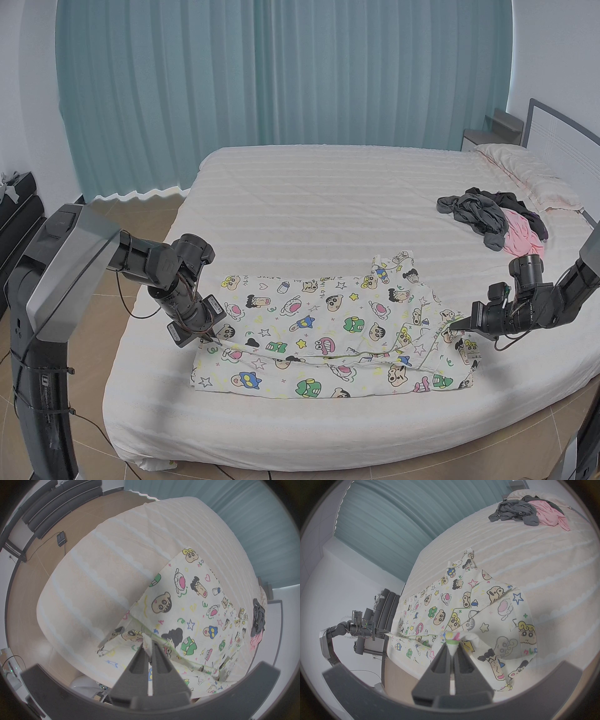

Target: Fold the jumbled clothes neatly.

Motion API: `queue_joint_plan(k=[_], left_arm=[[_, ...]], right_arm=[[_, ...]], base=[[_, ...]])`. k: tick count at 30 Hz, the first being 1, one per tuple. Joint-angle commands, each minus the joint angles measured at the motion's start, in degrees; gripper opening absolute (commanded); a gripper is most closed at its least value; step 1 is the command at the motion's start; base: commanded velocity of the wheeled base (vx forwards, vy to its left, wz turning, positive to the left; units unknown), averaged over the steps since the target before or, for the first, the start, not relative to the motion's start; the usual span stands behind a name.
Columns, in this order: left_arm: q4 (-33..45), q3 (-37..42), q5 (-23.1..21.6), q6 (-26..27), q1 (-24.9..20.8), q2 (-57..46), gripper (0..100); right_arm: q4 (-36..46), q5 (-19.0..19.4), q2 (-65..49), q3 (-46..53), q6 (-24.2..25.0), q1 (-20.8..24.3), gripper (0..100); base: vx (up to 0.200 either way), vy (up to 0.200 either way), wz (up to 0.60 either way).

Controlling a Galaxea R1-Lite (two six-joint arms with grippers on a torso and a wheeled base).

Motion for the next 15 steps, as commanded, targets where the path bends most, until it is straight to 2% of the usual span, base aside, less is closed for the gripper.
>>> queue_joint_plan(k=[1,6,9,15], left_arm=[[1.00,-2.91,0.10,-0.38,0.86,4.07,0],[5.92,-7.57,0.10,-1.43,1.21,5.65,0],[6.71,-8.53,0.63,-1.43,1.21,6.26,0],[6.80,-9.15,0.89,-1.35,1.56,6.79,0]], right_arm=[[-0.17,-0.63,2.74,-1.70,0.56,0.79,0],[-0.17,-2.66,3.97,-3.99,1.96,1.93,0],[-0.17,-2.92,4.24,-4.96,2.40,2.46,0],[-0.25,-5.91,4.67,-7.33,5.48,3.34,0]], base=[[0.000,0.000,0.00],[0.000,0.000,0.00],[0.000,0.000,0.00],[0.000,0.000,0.00]])
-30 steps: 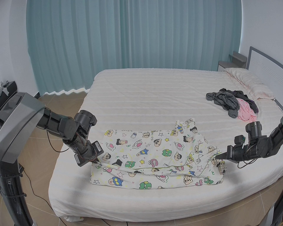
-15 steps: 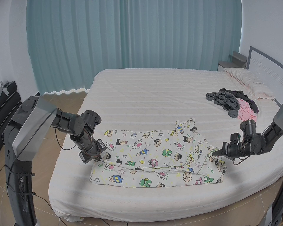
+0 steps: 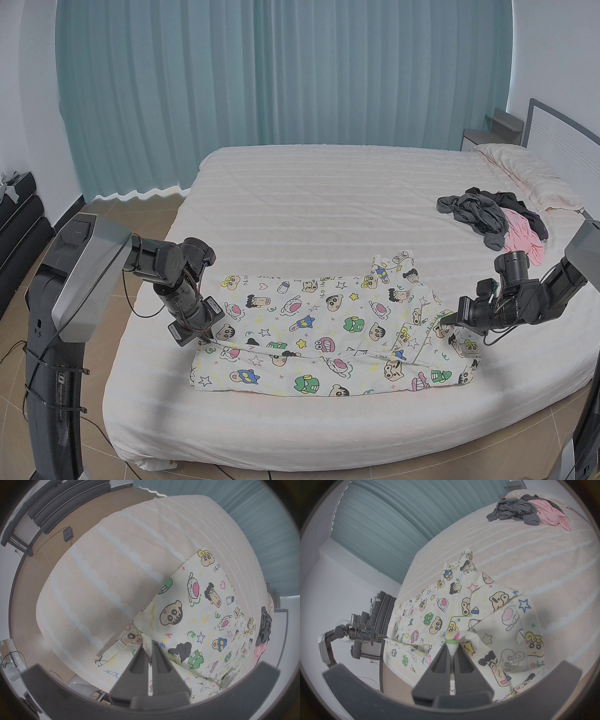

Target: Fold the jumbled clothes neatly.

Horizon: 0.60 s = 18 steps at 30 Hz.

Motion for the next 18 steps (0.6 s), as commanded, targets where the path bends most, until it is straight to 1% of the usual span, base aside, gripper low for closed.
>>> queue_joint_plan(k=[1,4,8,10,18], left_arm=[[0.02,-0.43,0.14,0.13,0.34,0.80,0],[0.02,-0.69,1.10,0.22,0.34,1.16,0],[0.11,-1.75,3.21,0.22,0.34,1.95,0],[0.11,-2.45,3.48,0.22,0.34,2.39,0],[0.38,-3.51,3.65,0.22,-0.10,3.27,0]], right_arm=[[-0.10,-1.11,0.65,-1.49,0.78,0.77,0],[-0.01,-1.99,1.27,-2.37,1.13,0.86,0],[-0.01,-5.15,2.32,-3.87,4.03,1.12,0],[-0.10,-5.41,2.76,-4.39,4.91,1.47,0],[-0.10,-5.68,4.08,-4.75,5.17,1.91,0]], base=[[0.000,0.000,0.00],[0.000,0.000,0.00],[0.000,0.000,0.00],[0.000,0.000,0.00],[0.000,0.000,0.00]])
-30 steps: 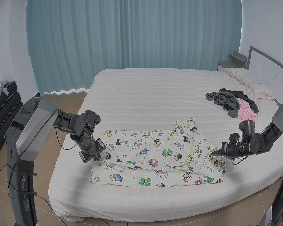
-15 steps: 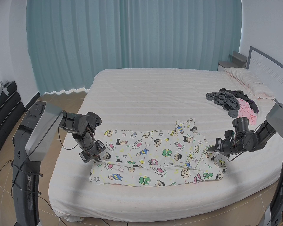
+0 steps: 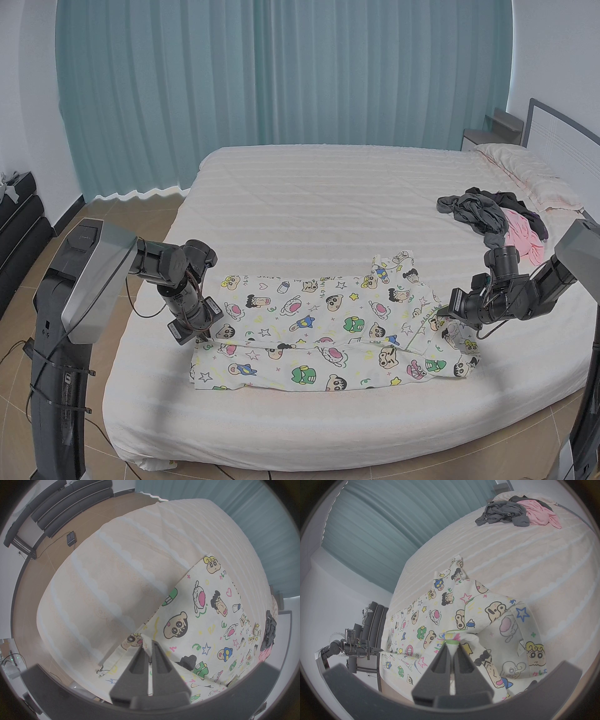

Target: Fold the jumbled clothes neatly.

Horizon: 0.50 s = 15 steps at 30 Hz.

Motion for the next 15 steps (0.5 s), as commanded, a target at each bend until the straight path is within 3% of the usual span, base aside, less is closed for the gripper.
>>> queue_joint_plan(k=[1,7,8,9,15], left_arm=[[0.56,-1.39,0.08,-0.03,-0.16,1.17,0],[5.57,-6.49,1.66,-0.03,-0.16,3.46,0],[7.24,-8.16,1.66,-0.11,-0.16,3.98,100],[7.59,-8.77,1.58,-0.11,-0.16,4.16,100],[11.63,-11.06,0.96,-0.29,0.01,4.51,100]], right_arm=[[-0.10,-0.59,1.40,-0.46,0.54,0.34,0],[-0.10,-1.46,2.55,-2.13,2.74,0.34,0],[-0.10,-1.46,2.90,-2.48,3.27,0.34,0],[-0.01,-1.46,2.99,-2.48,3.53,0.34,100],[-0.01,-1.46,2.28,-1.52,8.27,-0.01,100]], base=[[0.000,0.000,0.00],[0.000,0.000,0.00],[0.000,0.000,0.00],[0.000,0.000,0.00],[0.000,0.000,0.00]])
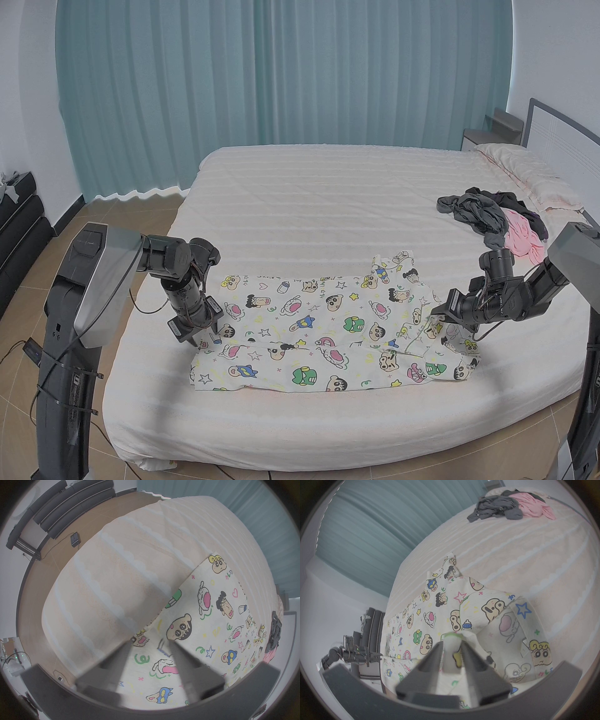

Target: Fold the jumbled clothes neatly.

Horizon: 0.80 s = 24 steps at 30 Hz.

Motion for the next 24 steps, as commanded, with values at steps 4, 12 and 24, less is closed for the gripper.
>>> queue_joint_plan(k=[4,12,24], left_arm=[[1.13,-0.30,-2.43,-0.16,2.18,-1.93,100],[-1.25,17.98,-20.09,-0.77,5.69,-17.84,100],[-36.75,55.78,-27.65,-9.56,3.76,-34.27,100]], right_arm=[[-0.01,-1.92,-4.02,3.02,9.17,-0.48,100],[-5.02,-7.81,-10.44,14.79,23.24,3.65,100],[-21.89,-20.29,-0.24,17.61,24.29,9.19,100]], base=[[0.000,0.000,0.00],[0.000,0.000,0.00],[0.000,0.000,0.00]])
